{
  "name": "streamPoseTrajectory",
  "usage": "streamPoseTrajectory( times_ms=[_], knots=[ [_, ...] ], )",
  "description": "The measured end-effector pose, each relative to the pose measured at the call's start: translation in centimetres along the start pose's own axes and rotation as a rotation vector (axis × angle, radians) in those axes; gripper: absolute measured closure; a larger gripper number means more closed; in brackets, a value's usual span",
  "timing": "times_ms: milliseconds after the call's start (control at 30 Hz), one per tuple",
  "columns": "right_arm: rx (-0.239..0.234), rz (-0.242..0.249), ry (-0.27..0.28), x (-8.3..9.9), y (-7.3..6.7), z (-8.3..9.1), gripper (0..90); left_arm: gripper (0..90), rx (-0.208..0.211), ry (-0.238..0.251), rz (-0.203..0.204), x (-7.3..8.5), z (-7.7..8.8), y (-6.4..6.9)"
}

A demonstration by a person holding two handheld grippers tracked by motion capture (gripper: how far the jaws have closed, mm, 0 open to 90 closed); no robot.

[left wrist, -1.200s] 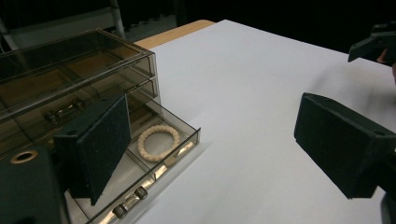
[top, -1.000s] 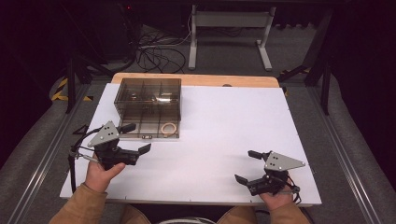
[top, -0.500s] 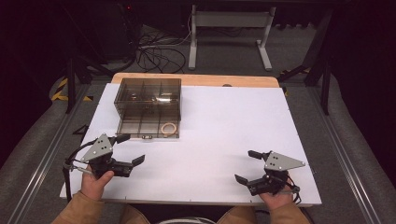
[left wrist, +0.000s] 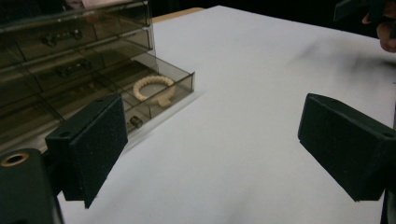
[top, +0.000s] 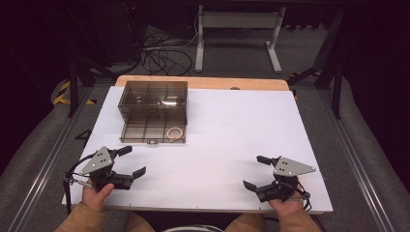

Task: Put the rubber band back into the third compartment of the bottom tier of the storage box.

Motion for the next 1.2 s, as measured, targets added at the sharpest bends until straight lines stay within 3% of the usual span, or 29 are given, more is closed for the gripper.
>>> streamPoseTrajectory(
  times_ms=[133,267,500,567,667,933,1200],
  knots=[
    [0.0,-0.001,-0.001,0.1,0.0,0.0,4.1,9.0,-0.01,-0.032,-0.027,1.1,-0.1,0.1],
    [-0.003,-0.004,-0.001,0.1,0.0,0.0,4.1,9.0,-0.016,-0.027,-0.05,1.5,0.0,0.4],
    [-0.005,-0.006,-0.006,0.2,0.0,0.0,4.1,9.0,0.019,-0.005,-0.014,1.7,-0.3,0.2],
    [-0.005,-0.006,-0.007,0.3,0.1,-0.1,4.1,9.0,0.013,0.001,-0.015,1.4,-0.6,-0.2],
    [-0.007,-0.009,-0.009,0.3,0.1,-0.2,4.1,9.6,0.028,0.015,0.027,1.4,-0.6,-0.3],
    [-0.008,-0.009,-0.011,0.3,0.1,-0.3,4.1,10.3,-0.003,0.011,-0.019,1.3,-0.3,-0.3],
    [-0.006,-0.008,-0.008,0.2,0.1,-0.2,4.1,9.6,-0.014,0.009,-0.029,1.3,-0.3,-0.4]
  ],
)
Point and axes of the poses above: each handheld gripper's, and its own axes: z roughly backward along the jaws, x roughly out of its underside, y roughly to its right, the point moved 9 cm from there along -z, roughly forward along the jaws, and after that the axes turned 13 degrees about z, right-handed, at the moved point
